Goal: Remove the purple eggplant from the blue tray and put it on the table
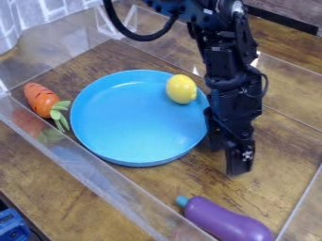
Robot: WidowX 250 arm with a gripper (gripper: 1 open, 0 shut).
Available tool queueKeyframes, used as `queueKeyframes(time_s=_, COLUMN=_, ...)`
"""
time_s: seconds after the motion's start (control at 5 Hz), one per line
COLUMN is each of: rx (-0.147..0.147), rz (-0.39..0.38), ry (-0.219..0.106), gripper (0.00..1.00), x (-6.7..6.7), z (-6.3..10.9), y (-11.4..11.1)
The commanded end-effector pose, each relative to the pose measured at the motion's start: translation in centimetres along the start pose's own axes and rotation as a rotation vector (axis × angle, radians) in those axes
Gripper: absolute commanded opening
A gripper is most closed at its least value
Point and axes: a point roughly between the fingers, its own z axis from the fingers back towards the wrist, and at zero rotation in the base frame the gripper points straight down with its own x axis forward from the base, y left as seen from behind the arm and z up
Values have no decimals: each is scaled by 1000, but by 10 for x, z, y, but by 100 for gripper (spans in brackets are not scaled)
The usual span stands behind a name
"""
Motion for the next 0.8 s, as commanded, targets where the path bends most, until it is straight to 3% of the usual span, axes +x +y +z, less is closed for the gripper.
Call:
queueKeyframes(time_s=0.0, rx=-12, rz=19, ry=10, gripper=0, x=-5, z=1, y=4)
queueKeyframes(time_s=0.2, rx=-13, rz=20, ry=4, gripper=100, x=-3, z=5, y=2)
queueKeyframes(time_s=0.6, rx=-13, rz=13, ry=5, gripper=100, x=0, z=6, y=0)
